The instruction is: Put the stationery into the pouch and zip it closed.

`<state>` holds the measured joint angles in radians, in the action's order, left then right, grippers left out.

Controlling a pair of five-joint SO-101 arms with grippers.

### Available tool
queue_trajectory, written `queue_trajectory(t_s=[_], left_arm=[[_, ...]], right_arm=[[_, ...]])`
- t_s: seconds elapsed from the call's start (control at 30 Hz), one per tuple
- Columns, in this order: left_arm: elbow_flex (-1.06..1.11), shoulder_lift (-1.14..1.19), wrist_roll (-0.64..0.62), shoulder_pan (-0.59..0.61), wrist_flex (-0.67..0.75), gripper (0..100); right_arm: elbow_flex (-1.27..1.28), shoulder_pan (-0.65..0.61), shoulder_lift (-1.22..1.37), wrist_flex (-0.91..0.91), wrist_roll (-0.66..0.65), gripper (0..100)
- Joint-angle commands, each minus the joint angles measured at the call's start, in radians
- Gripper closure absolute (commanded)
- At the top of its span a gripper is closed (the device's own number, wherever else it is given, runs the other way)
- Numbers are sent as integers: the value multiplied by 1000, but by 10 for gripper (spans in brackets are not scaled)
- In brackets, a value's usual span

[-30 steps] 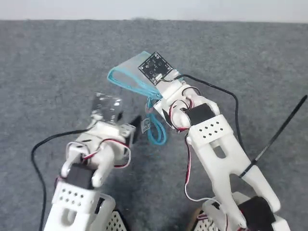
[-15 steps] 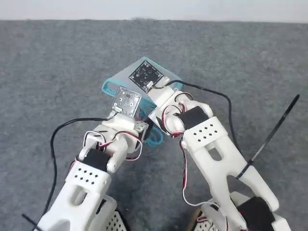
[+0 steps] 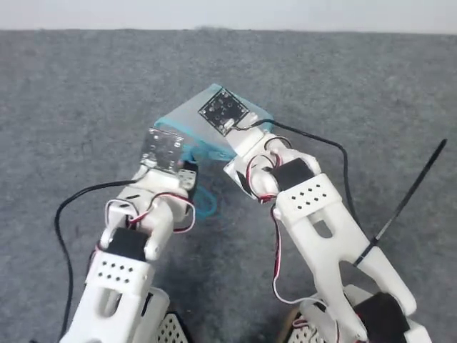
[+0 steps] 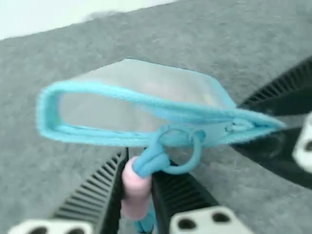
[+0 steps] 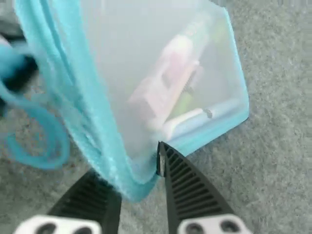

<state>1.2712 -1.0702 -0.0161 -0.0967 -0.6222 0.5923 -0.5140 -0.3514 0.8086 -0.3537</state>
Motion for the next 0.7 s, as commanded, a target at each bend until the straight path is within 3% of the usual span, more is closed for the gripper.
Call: queue_trajectory(t_s=[0.0, 0.67], left_arm=[[-15, -72, 23, 106, -29, 990], [1, -71, 58, 150, -26, 990]], right_arm=[[54, 71, 1, -58, -23, 992], [186, 329, -1, -84, -100, 993]])
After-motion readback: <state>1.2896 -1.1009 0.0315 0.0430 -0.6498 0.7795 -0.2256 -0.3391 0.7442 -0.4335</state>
